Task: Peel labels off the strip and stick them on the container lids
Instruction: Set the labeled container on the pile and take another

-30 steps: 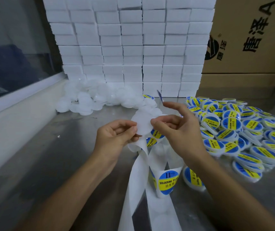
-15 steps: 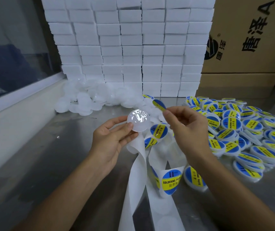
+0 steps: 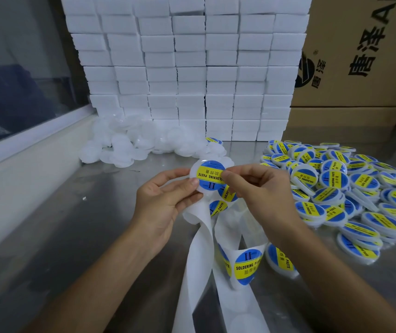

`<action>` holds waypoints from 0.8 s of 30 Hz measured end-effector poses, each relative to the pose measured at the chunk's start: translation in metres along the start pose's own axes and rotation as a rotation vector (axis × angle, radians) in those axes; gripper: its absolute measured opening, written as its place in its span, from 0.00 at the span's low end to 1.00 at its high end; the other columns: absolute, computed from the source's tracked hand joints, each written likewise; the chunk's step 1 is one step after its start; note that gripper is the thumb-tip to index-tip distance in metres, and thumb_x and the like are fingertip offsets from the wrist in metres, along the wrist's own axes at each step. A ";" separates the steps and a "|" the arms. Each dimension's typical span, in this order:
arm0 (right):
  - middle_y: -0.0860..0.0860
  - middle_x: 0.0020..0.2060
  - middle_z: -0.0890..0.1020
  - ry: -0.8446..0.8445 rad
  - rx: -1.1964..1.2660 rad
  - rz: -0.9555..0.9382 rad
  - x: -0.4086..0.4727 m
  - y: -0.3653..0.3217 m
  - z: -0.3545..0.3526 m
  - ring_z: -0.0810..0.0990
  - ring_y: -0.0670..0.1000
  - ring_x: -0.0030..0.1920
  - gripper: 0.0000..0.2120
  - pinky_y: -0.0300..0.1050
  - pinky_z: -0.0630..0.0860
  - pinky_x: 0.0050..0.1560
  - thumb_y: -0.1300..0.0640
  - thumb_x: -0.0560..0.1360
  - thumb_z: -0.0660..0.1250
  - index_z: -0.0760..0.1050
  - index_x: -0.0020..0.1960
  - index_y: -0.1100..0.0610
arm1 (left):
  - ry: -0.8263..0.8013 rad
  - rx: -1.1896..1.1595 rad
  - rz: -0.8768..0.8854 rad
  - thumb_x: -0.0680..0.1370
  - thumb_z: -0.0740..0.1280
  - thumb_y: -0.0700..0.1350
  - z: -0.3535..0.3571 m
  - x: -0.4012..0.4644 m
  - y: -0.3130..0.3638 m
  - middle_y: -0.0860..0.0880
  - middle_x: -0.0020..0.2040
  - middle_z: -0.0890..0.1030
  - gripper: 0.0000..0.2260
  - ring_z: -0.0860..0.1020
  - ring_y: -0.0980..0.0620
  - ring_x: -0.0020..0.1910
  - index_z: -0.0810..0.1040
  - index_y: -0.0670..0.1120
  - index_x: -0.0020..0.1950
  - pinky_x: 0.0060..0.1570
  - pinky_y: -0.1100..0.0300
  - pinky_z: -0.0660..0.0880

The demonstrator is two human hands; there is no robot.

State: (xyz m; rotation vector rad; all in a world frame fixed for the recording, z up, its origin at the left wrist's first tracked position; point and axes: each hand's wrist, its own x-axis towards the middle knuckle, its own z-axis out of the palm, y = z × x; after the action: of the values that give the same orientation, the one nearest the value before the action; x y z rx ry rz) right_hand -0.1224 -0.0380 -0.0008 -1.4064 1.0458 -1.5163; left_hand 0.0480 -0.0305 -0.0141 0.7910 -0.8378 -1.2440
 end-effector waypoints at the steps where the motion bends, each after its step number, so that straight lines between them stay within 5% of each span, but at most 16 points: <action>1: 0.48 0.35 0.86 -0.005 0.000 -0.001 0.000 0.000 0.001 0.82 0.41 0.33 0.01 0.31 0.75 0.34 0.62 0.71 0.74 0.84 0.42 0.57 | -0.005 0.002 0.000 0.64 0.74 0.37 0.000 0.000 0.000 0.38 0.44 0.85 0.12 0.85 0.44 0.43 0.80 0.41 0.46 0.39 0.60 0.81; 24: 0.46 0.36 0.86 -0.016 -0.150 -0.086 -0.002 0.003 0.002 0.85 0.45 0.38 0.04 0.34 0.79 0.38 0.61 0.71 0.74 0.83 0.41 0.53 | -0.012 0.109 0.075 0.60 0.76 0.40 0.001 -0.002 0.000 0.40 0.42 0.86 0.14 0.85 0.46 0.40 0.81 0.42 0.44 0.38 0.61 0.80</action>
State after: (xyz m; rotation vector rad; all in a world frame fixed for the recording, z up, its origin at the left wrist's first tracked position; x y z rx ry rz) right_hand -0.1206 -0.0375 -0.0046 -1.5827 1.1214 -1.5110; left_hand 0.0470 -0.0282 -0.0142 0.8323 -0.9427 -1.1452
